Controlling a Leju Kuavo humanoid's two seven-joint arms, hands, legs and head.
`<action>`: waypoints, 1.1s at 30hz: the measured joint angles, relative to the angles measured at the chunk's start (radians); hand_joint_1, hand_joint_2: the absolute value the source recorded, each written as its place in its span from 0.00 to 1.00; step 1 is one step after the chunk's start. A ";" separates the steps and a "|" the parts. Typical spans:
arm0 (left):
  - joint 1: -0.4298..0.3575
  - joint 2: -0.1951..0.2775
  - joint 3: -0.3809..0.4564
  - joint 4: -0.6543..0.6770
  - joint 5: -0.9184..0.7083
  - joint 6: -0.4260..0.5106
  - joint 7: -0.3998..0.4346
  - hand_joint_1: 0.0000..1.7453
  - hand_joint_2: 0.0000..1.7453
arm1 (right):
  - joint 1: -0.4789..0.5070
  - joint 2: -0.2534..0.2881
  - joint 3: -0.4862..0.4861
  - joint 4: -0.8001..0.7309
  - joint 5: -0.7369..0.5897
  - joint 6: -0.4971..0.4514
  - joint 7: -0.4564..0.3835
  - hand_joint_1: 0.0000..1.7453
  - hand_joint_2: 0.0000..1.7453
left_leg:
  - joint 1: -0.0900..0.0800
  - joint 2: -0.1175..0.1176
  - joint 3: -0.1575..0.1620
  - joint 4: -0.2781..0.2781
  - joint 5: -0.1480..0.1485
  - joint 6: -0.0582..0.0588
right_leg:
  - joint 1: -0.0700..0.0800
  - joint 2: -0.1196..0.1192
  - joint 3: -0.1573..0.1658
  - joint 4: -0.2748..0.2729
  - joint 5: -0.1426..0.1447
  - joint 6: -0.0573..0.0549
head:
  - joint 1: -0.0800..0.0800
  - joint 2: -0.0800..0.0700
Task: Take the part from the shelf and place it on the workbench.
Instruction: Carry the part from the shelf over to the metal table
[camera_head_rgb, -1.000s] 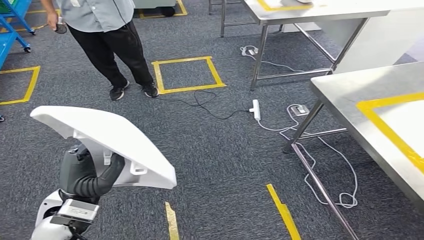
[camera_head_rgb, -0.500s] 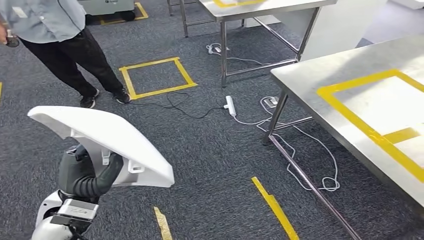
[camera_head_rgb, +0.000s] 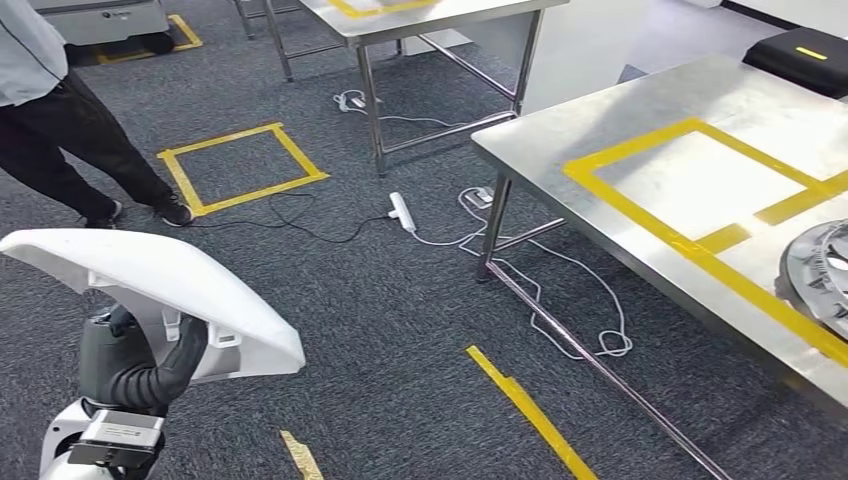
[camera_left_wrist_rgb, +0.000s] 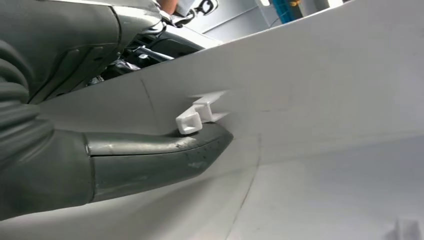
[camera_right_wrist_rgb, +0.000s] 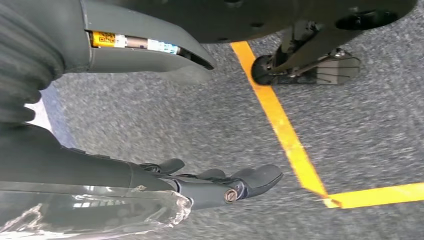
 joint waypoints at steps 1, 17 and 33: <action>0.004 -0.001 0.001 -0.002 0.000 0.000 -0.002 1.00 1.00 | 0.000 0.000 0.000 -0.001 0.000 0.000 0.000 0.00 1.00 | 0.001 0.014 0.002 -0.004 0.002 0.005 | 0.000 -0.026 -0.022 0.043 -0.025 0.004 | 0.004 0.000; 0.037 -0.013 0.058 -0.026 0.045 0.016 -0.097 1.00 1.00 | 0.007 0.002 -0.005 -0.022 0.022 0.011 0.011 0.00 1.00 | -0.007 0.076 -0.018 0.093 -0.080 -0.038 | 0.001 -0.090 0.052 -0.043 0.011 -0.037 | 0.001 0.000; 0.074 -0.020 0.129 -0.046 0.038 0.040 -0.124 1.00 1.00 | 0.014 0.008 -0.007 -0.035 0.027 0.015 0.018 0.00 1.00 | -0.001 0.031 0.015 -0.010 -0.003 0.006 | 0.003 -0.055 -0.045 0.102 -0.056 0.004 | 0.008 0.000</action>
